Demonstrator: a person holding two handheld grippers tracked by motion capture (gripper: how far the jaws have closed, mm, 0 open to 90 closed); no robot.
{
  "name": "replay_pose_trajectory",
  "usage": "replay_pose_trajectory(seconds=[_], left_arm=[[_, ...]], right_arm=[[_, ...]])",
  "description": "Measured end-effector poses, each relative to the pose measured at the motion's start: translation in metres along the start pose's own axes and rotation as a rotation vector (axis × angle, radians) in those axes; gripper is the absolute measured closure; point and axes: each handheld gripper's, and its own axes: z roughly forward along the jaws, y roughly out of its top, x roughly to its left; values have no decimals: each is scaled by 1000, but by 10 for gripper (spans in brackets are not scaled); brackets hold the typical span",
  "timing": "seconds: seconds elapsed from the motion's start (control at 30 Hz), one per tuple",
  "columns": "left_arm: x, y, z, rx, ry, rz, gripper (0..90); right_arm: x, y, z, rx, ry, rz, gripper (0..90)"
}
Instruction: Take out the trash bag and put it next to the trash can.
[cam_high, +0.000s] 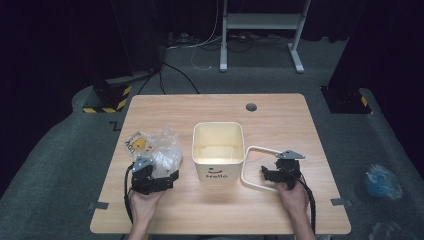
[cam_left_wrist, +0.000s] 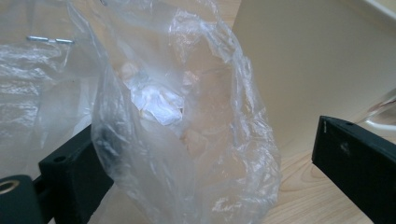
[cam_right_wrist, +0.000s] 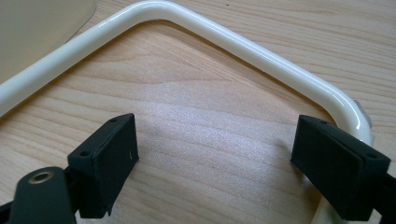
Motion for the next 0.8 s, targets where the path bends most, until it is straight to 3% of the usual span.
replay_pose_trajectory(seconds=[0.13, 0.57, 0.8], left_arm=[[2, -4, 6, -9, -11, -15, 27], [7, -14, 32, -29, 47, 0, 22], [11, -18, 50, -27, 75, -15, 27]], right_arm=[[0, 0, 0, 0, 0, -1, 142], [0, 0, 0, 0, 0, -1, 142], [0, 0, 0, 0, 0, -2, 142]])
